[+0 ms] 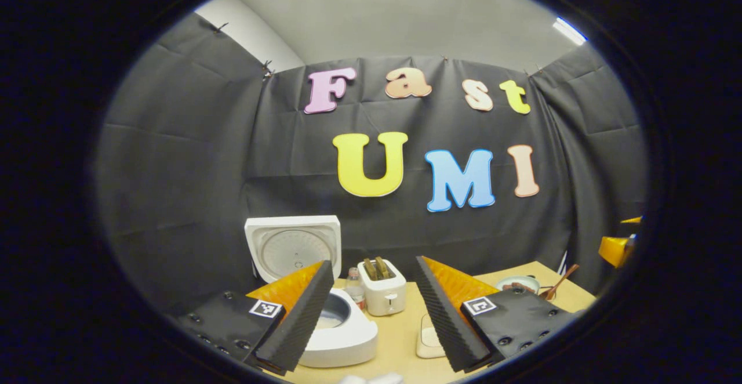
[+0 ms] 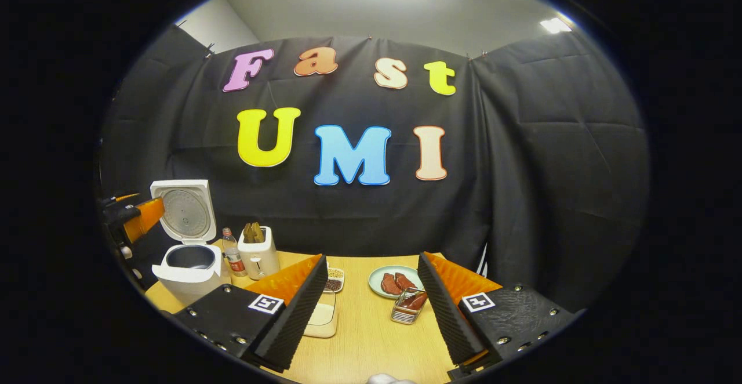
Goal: Close the left gripper, press the button to open the rice cooker; take a wooden spoon from the chopstick holder with the right hand, scoop a spoonful of rice and pour it into the rice cooker, then put the wooden spoon back into the chopstick holder.
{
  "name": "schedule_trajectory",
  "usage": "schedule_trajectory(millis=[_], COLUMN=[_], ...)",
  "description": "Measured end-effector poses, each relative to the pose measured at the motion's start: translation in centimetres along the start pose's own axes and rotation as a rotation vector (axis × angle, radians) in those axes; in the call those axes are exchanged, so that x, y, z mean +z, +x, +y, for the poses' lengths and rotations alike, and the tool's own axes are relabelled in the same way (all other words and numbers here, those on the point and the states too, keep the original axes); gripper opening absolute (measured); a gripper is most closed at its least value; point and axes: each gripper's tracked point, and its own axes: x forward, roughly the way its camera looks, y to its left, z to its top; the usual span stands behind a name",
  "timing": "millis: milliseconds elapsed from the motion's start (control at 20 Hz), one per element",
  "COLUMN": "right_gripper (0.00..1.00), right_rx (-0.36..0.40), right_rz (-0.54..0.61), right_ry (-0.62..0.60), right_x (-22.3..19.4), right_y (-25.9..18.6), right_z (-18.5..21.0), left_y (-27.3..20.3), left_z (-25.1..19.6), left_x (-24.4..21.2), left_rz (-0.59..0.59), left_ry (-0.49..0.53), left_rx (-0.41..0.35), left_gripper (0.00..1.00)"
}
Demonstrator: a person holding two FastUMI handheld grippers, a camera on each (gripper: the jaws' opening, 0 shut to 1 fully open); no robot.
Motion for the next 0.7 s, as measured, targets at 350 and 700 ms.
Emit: schedule_trajectory(millis=[350,700], right_gripper=[0.96,0.96], right_rx=[-0.069,-0.127], right_rz=[0.122,0.201], right_ry=[0.107,0.239], right_x=[-8.8,-15.8], right_y=[2.6,13.7], right_z=[-4.6,-9.9], left_y=[-0.4,1.5], left_z=[-3.7,-5.9], left_x=[-0.6,-2.2], left_rz=[0.012,0.038], left_ry=[-0.003,0.018], left_rx=[-0.052,-0.029], left_gripper=[0.99,0.99])
